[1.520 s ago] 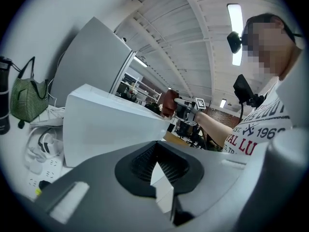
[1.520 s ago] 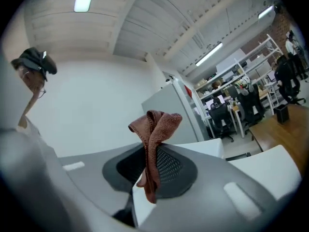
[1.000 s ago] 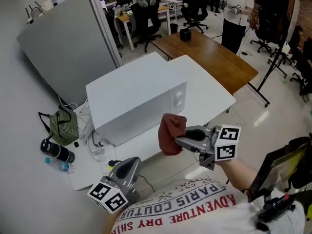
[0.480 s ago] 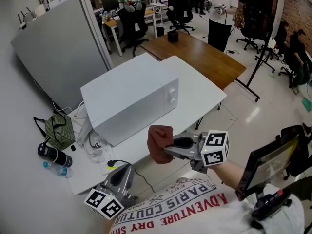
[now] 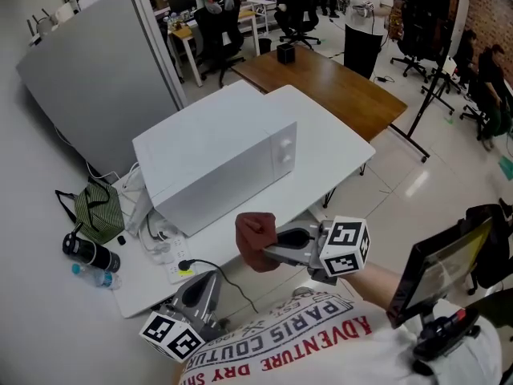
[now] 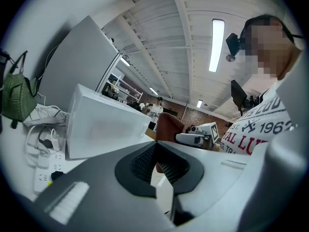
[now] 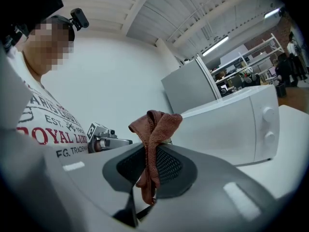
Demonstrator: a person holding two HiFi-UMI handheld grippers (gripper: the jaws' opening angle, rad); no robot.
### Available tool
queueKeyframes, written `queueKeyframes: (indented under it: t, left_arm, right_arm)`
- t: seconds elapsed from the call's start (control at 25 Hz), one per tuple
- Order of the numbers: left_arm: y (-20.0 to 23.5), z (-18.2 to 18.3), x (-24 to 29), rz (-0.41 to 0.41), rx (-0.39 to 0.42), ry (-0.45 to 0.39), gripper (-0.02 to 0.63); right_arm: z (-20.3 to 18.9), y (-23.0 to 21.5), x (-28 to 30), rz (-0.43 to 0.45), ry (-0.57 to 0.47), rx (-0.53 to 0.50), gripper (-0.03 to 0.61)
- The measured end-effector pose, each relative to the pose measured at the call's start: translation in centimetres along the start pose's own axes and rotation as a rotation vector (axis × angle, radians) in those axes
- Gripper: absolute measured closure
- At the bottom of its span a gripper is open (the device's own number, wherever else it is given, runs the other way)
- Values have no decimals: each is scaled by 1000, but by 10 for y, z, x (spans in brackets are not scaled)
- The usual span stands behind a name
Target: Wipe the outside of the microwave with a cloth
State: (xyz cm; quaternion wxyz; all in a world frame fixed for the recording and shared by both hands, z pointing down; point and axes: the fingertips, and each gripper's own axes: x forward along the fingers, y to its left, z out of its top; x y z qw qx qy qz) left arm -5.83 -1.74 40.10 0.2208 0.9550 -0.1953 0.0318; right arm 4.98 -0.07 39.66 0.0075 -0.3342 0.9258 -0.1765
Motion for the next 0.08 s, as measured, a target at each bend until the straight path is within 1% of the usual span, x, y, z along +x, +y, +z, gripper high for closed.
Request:
queueKeyframes:
  t: [0.08]
  left_arm:
    - [1,-1,0,3,-3,0,607]
  right_arm:
    - [-3,0,1,3,6,7,537]
